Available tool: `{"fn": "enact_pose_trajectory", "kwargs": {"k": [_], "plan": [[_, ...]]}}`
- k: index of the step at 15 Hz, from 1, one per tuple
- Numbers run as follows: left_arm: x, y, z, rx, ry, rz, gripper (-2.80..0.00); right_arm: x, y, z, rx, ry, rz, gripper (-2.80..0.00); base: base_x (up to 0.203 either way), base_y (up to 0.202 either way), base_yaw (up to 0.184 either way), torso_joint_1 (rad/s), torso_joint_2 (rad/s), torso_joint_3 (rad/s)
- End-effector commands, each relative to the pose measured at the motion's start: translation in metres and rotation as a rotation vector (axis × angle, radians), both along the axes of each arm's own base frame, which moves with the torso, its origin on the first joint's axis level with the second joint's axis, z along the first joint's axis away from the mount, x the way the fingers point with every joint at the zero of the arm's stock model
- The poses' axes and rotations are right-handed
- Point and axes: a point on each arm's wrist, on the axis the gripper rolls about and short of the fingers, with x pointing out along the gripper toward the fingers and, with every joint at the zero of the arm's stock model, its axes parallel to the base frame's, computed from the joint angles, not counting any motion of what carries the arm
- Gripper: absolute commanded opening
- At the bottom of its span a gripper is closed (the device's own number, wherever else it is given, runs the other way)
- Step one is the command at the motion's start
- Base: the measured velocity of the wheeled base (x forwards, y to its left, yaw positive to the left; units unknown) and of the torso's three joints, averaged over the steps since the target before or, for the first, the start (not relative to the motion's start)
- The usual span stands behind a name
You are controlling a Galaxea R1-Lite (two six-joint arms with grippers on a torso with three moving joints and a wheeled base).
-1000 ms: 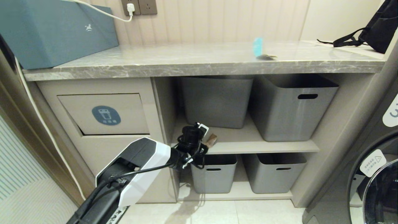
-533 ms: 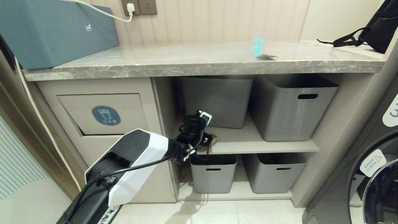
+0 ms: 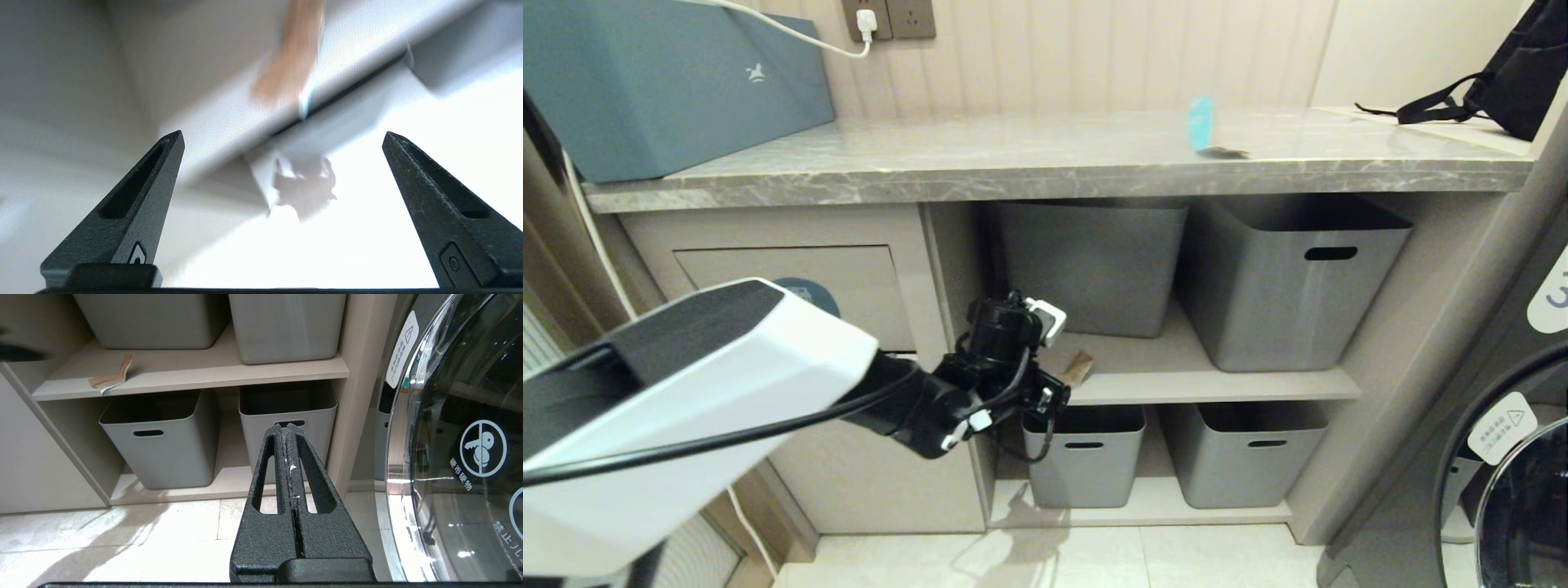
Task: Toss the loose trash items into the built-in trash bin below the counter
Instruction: Pick up the garbage
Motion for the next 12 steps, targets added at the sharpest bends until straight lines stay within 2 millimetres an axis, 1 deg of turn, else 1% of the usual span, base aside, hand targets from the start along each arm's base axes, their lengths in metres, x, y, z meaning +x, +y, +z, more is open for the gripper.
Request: {"fn": "enact_pose_trajectory", "kwargs": {"k": [1,4,6,7,8,9,10,11,12], "plan": [[-0.051,0.034,0.048,-0.043,-0.031,-0.013,0.0,0.0,0.0,0.0,0.0,0.002,0.0,-2.8,0.0,0.0,0.0,0.0,0.0,0.0],[-0.125,0.088,0.08,-0.115,-0.048,-0.024,0.0,0.0,0.0,0.0,0.0,0.002,0.0,-2.8,0.0,0.0,0.0,0.0,0.0,0.0],[-0.172,0.134,0.094,-0.188,-0.098,0.024,0.0,0.0,0.0,0.0,0.0,0.002,0.0,-2.8,0.0,0.0,0.0,0.0,0.0,0.0],[-0.194,0.161,0.099,-0.231,-0.141,0.088,0.0,0.0,0.0,0.0,0.0,0.002,0.0,-2.8,0.0,0.0,0.0,0.0,0.0,0.0],[-0.214,0.189,0.099,-0.272,-0.186,0.182,0.0,0.0,0.0,0.0,0.0,0.002,0.0,-2.8,0.0,0.0,0.0,0.0,0.0,0.0],[-0.233,0.211,0.096,-0.313,-0.223,0.269,0.0,0.0,0.0,0.0,0.0,0.002,0.0,-2.8,0.0,0.0,0.0,0.0,0.0,0.0],[-0.253,0.226,0.087,-0.355,-0.246,0.338,0.0,0.0,0.0,0.0,0.0,0.002,0.0,-2.8,0.0,0.0,0.0,0.0,0.0,0.0],[-0.273,0.235,0.069,-0.383,-0.246,0.384,0.0,0.0,0.0,0.0,0.0,0.002,0.0,-2.8,0.0,0.0,0.0,0.0,0.0,0.0],[-0.29,0.239,0.053,-0.405,-0.253,0.408,-2.8,0.0,0.0,0.0,0.0,0.002,0.0,-2.8,0.0,0.0,0.0,0.0,0.0,0.0]]}}
